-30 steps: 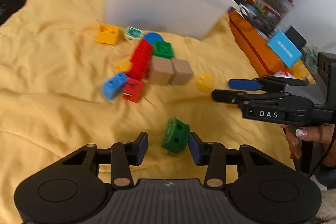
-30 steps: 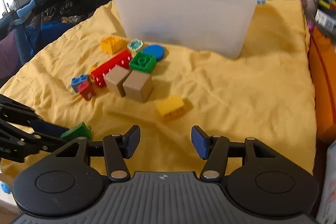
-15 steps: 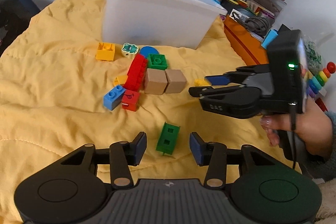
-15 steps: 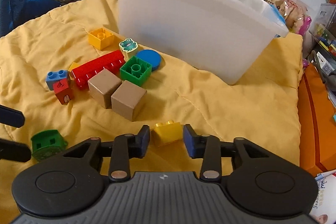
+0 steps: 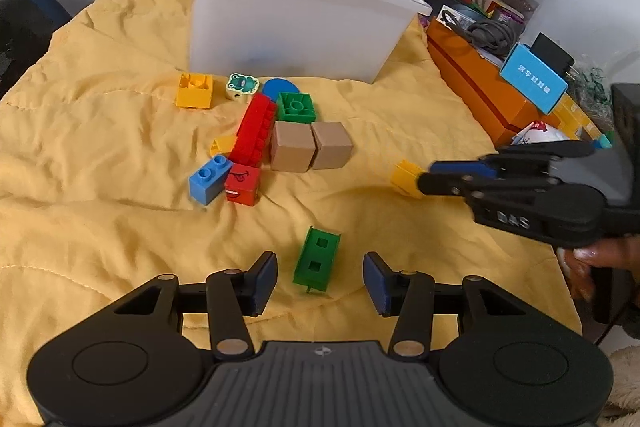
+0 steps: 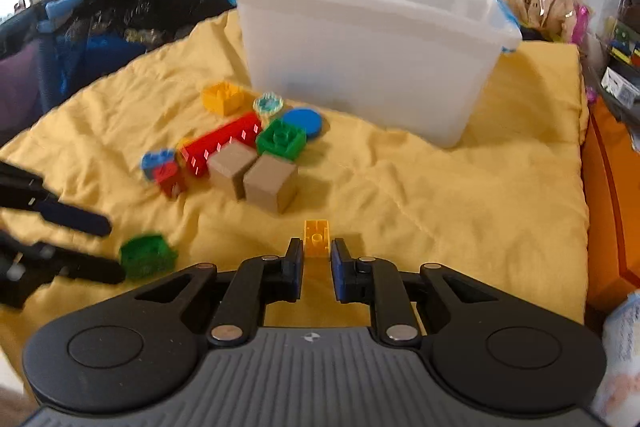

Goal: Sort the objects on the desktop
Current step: 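Grasp the small yellow brick with the right tool while the left tool holds the green brick, then carry both bricks over the clear bin and open both tools to drop them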

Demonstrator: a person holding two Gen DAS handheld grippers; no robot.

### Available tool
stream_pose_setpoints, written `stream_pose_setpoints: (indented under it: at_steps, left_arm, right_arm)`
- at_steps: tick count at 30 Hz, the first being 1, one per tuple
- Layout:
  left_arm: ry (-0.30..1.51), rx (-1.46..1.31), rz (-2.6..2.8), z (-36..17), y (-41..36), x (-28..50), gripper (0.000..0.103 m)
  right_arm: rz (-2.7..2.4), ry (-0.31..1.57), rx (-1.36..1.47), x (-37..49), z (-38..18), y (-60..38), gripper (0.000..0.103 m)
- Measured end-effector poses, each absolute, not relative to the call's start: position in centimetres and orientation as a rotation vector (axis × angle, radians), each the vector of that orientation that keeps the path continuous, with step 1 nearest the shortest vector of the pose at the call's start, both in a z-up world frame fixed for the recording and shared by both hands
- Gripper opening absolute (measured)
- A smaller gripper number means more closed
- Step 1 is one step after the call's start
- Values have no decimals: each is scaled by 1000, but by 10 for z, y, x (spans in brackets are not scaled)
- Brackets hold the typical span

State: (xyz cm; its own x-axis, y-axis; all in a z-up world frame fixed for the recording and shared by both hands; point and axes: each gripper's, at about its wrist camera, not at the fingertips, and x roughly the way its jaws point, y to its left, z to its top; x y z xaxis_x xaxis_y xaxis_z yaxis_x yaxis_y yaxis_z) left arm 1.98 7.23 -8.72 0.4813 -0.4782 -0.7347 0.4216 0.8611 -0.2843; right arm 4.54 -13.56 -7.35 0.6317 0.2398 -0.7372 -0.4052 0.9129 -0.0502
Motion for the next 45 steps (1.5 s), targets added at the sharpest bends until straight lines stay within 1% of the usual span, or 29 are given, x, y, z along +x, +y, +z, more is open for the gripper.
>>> stream_pose_setpoints:
  at_steps: [6, 14, 18, 20, 22, 23, 24, 26, 27, 29, 30, 32, 33, 36, 42, 43, 44, 45]
  left_arm:
    - [916, -38, -566, -85, 66, 18, 53]
    - [921, -46, -556, -86, 69, 15, 53]
    - [921, -48, -551, -86, 69, 15, 54]
    - [921, -49, -548, -87, 69, 15, 56]
    - [926, -48, -547, -89, 68, 16, 56]
    - [927, -44, -547, -89, 68, 16, 56]
    - [924, -37, -546, -89, 67, 16, 56]
    - [913, -11, -544, -90, 65, 16, 56]
    - [911, 2, -540, -90, 64, 17, 56]
    - [904, 27, -538, -90, 62, 19, 56]
    - [905, 31, -537, -91, 62, 20, 56]
    - [911, 23, -543, -93, 61, 23, 55]
    - [915, 22, -545, -94, 60, 25, 55]
    - [918, 36, -552, -96, 55, 27, 55]
    - [931, 54, -552, -101, 47, 33, 50]
    - [931, 58, -552, -101, 47, 33, 48]
    - [929, 65, -552, -101, 46, 33, 38]
    - [929, 71, -555, -101, 46, 32, 31]
  right_arm:
    - [374, 793, -233, 30, -61, -142, 17]
    - [386, 896, -403, 22, -41, -128, 17]
    - [426, 952, -479, 28, -53, -109, 17]
    - [471, 927, -460, 35, -60, -100, 17]
    - [467, 838, -433, 43, -63, -93, 18]
    - [481, 800, -409, 48, -64, -93, 18]
    - [495, 760, -357, 52, -63, -97, 27]
    - [476, 718, -261, 54, -54, -111, 34]
    - [460, 698, -223, 53, -48, -121, 35]
    - [439, 694, -206, 50, -42, -136, 36]
    - [435, 711, -201, 49, -42, -142, 37]
    - [476, 786, -187, 46, -45, -153, 37]
    - [515, 832, -196, 42, -51, -156, 35]
    - [536, 879, -264, 30, -66, -152, 34]
    - [559, 833, -267, 34, -71, -136, 34]
    - [555, 842, -275, 38, -75, -133, 34]
    - [548, 850, -276, 42, -78, -131, 34]
    - [541, 858, -270, 45, -82, -129, 35]
